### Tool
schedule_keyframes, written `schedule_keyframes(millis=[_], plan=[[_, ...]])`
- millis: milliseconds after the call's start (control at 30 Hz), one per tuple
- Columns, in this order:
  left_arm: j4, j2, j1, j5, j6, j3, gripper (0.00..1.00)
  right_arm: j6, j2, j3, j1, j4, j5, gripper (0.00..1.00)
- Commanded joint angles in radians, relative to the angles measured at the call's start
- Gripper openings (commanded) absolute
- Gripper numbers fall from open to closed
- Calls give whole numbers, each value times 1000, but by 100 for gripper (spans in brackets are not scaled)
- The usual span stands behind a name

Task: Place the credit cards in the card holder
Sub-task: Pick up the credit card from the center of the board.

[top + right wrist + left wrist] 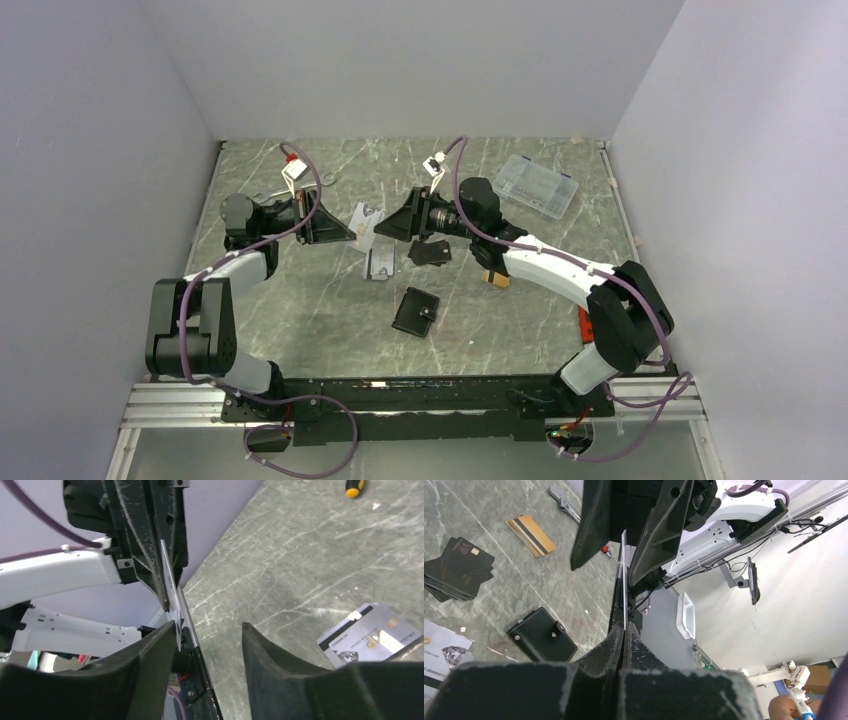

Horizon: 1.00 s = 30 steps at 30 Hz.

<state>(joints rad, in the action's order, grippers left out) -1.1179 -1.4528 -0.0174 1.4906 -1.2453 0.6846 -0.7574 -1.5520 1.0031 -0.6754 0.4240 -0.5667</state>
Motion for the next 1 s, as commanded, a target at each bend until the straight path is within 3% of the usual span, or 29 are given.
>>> schedule_keyframes(millis=[0, 133, 267, 467, 533, 600, 667, 767, 900, 967], plan=[[-418, -63, 4, 10, -316, 6, 0, -35, -13, 38, -18, 144, -49, 48], [-546, -99, 6, 1, -417, 17, 0, -44, -17, 41, -39, 192, -37, 28], [-545, -93, 11, -6, -408, 7, 0, -92, -49, 44, -52, 255, -47, 17], [-482, -60, 10, -13, -353, -10, 0, -160, -112, 62, -87, 345, -41, 9], [-462, -51, 10, -15, -338, -15, 3, -194, -128, 62, -95, 379, -37, 0], [-443, -40, 11, -15, -316, -22, 11, -239, -129, 42, -94, 434, -35, 0], [-436, -26, 10, -16, -302, -28, 31, -250, -109, 20, -93, 442, -30, 0], [-363, 0, 10, -12, -245, -22, 45, -189, -65, 34, -81, 265, -60, 0], [-356, 5, 8, 9, -232, 0, 64, 12, 6, 66, -74, -184, -44, 0], [-318, 3, 7, 33, -188, 8, 71, 92, 26, 81, -70, -495, 24, 0]])
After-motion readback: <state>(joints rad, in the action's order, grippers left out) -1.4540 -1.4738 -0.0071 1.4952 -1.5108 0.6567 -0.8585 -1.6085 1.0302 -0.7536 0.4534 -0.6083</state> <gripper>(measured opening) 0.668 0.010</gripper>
